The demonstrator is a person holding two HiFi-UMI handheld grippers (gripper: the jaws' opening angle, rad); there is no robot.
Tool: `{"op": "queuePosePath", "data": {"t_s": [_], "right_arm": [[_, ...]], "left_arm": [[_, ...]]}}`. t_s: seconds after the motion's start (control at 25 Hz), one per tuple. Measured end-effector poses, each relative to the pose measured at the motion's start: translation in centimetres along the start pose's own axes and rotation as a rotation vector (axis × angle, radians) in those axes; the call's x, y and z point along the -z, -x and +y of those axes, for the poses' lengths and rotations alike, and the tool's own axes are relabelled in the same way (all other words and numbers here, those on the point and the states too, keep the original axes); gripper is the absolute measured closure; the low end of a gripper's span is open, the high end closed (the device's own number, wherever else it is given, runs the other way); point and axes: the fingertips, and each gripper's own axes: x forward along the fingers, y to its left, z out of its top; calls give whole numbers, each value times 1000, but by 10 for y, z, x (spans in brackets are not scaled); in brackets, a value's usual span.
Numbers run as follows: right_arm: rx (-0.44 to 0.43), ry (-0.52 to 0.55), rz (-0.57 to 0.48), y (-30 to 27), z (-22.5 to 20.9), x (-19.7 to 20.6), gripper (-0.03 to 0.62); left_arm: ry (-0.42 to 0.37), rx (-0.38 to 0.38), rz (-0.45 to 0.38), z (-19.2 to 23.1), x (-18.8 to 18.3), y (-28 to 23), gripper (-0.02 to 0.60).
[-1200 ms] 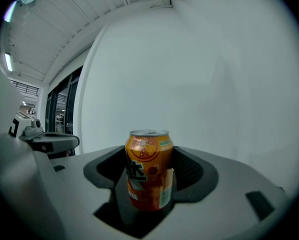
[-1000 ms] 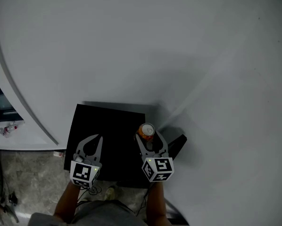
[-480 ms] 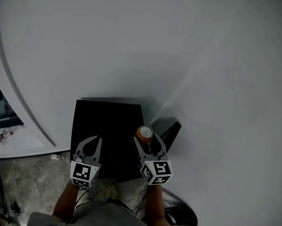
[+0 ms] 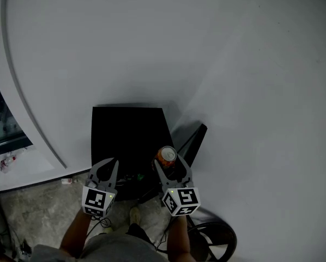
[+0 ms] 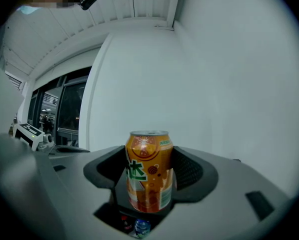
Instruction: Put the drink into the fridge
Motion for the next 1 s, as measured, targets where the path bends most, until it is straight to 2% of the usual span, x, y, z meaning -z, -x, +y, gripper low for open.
{"op": "queuePosePath", "data": {"t_s": [0.32,0.64,0.8,1.0], "right_arm": [[42,-11,-2,50,43,13,287],[85,-6,-21,85,64,23,288],[76,-11,-26,95,67,33,289],[63,-35,-27,99,66,56,287]], "left_arm": [[-13,77,32,-11,13,47,577],[-40,152,2,-27,12,77,577],[-26,153,-7,-32,19,79,577],[-51,159,-12,-42,27,76,577]]}}
